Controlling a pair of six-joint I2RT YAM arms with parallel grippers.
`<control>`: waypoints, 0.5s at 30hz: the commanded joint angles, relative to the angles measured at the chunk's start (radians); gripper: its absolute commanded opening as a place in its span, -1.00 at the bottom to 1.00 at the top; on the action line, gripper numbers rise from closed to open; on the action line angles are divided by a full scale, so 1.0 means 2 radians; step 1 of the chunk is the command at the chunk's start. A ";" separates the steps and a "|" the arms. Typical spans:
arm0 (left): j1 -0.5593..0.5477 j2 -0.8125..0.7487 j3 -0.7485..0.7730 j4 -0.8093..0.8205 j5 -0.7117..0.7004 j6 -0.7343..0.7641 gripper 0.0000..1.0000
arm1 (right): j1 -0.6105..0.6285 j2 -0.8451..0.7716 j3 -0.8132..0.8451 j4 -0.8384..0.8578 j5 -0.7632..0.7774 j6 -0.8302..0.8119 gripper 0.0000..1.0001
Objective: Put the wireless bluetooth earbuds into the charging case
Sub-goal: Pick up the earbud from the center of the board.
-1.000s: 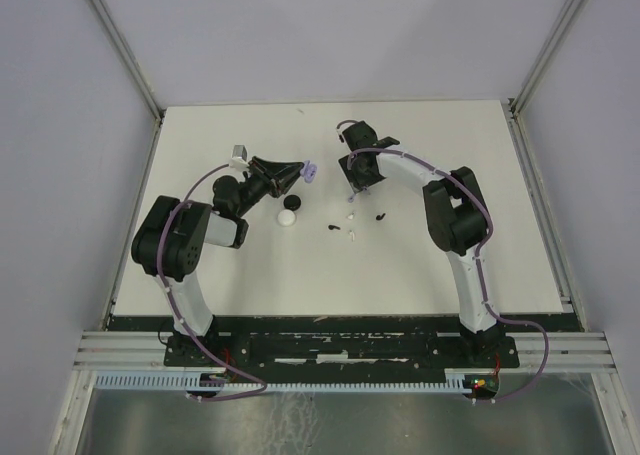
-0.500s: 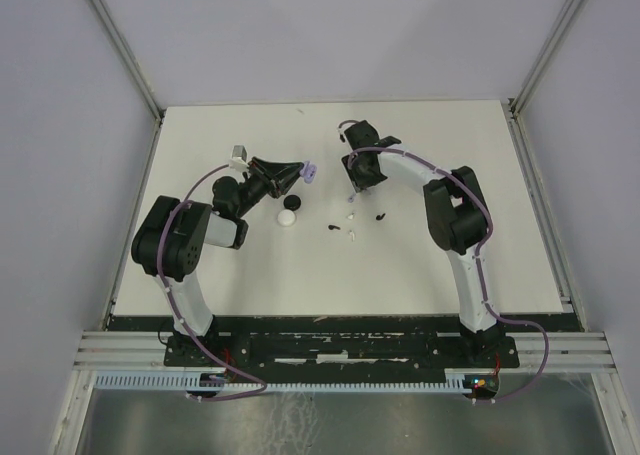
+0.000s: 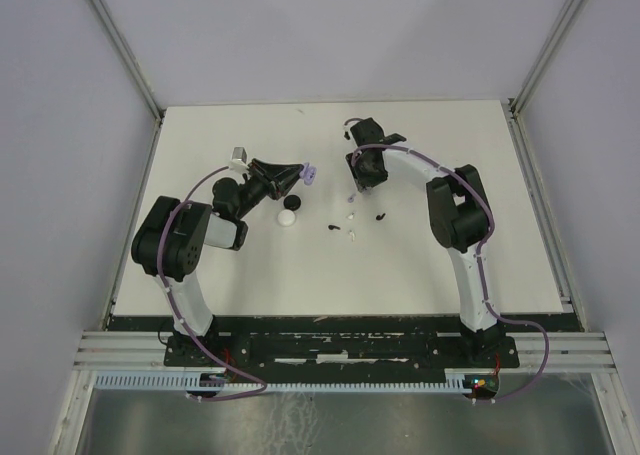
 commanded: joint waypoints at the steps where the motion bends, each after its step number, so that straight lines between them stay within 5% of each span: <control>1: 0.002 -0.008 -0.001 0.036 0.000 -0.014 -0.94 | -0.005 0.008 0.018 -0.007 -0.018 0.010 -0.08; 15: 0.002 -0.009 -0.001 0.036 -0.002 -0.014 -0.94 | -0.012 0.019 0.028 -0.014 -0.044 0.013 -0.17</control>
